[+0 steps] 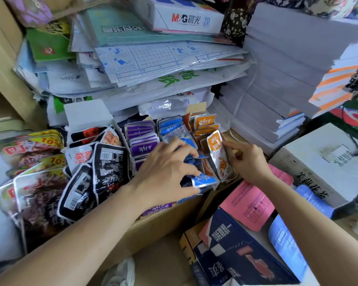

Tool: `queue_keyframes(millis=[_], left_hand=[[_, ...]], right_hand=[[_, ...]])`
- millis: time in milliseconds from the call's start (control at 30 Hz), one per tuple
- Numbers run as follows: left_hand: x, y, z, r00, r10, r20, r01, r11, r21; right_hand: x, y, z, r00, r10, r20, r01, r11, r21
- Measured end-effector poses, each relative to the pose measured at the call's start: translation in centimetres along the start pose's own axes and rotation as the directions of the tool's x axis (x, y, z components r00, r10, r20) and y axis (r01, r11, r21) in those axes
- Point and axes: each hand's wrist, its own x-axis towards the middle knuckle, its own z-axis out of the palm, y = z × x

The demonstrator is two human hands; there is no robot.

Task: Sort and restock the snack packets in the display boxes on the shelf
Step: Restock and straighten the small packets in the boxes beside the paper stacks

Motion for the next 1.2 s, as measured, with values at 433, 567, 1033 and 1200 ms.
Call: queue_keyframes(millis=[433, 567, 1033, 1200], left_hand=[[-0.3, -1.0, -1.0, 0.999, -0.02, -0.029, 0.012, 0.973, -0.23], [-0.8, -2.4, -3.1, 0.979, -0.178, -0.103, 0.125, 0.913, -0.388], [-3.8, -4.7, -6.6, 0.929, -0.37, -0.015, 0.371, 0.927, 0.064], [-4.4, -3.1, -5.7, 0.929, -0.357, 0.1, 0.328, 0.918, 0.224]], right_hand=[[0.6, -4.3, 1.0, 0.992, -0.035, -0.124, 0.058, 0.981, 0.185], [-0.1, -5.7, 0.6, 0.978, -0.148, -0.15, 0.181, 0.955, 0.234], [-2.6, -9.6, 2.5, 0.811, -0.544, 0.215, 0.583, 0.784, -0.214], [-2.0, -9.0, 2.8, 0.882, -0.434, 0.184, 0.47, 0.835, -0.286]])
